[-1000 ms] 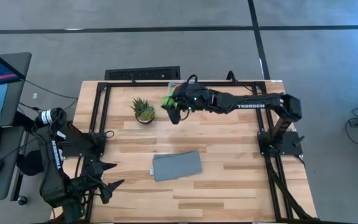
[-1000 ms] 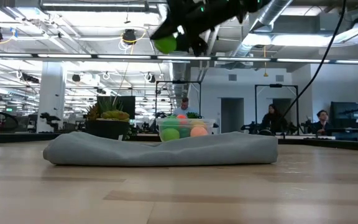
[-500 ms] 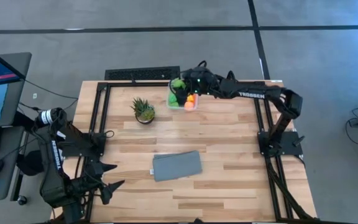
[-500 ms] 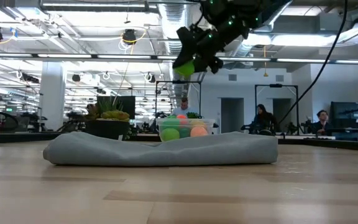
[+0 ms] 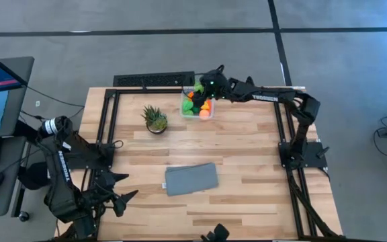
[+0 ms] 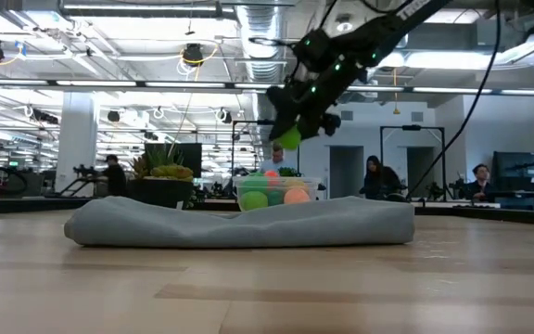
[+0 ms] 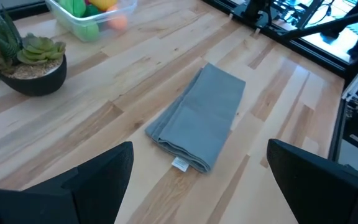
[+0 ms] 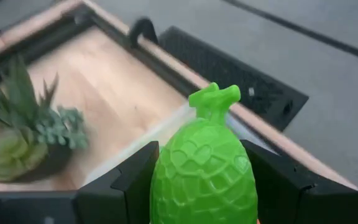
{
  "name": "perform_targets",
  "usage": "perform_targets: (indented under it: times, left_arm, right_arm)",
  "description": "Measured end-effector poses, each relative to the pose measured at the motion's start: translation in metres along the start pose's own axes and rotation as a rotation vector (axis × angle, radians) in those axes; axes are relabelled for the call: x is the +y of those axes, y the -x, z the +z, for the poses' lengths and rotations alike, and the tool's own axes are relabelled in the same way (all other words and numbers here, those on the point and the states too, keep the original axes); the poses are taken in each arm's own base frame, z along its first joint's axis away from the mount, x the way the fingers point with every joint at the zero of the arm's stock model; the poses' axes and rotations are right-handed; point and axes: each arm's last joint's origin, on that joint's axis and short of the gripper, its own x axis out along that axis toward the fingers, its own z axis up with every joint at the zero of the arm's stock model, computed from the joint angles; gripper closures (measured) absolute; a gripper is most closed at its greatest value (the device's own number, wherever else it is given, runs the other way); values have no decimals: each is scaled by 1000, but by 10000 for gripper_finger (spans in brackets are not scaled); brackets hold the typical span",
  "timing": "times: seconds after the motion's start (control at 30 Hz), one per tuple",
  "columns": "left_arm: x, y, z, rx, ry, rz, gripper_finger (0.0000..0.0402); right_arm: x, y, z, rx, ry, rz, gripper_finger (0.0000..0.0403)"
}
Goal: Pick and placing Produce into tupperware
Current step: Put the melon into the bin
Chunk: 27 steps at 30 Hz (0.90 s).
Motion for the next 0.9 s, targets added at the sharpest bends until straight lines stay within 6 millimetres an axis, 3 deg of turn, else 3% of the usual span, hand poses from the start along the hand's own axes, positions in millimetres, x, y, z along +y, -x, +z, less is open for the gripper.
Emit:
perform_targets:
  times: [0.17, 0.3, 0.9]
  left_arm:
    - [0, -2, 1, -4, 0, 9, 42]
    - [0, -2, 1, 2, 0, 12, 42]
    - [0, -2, 1, 8, 0, 16, 42]
  right_arm:
    - [7, -27, -21, 73, 18, 7, 168]
    - [9, -37, -26, 71, 14, 3, 168]
    - [5, -42, -29, 77, 19, -34, 159]
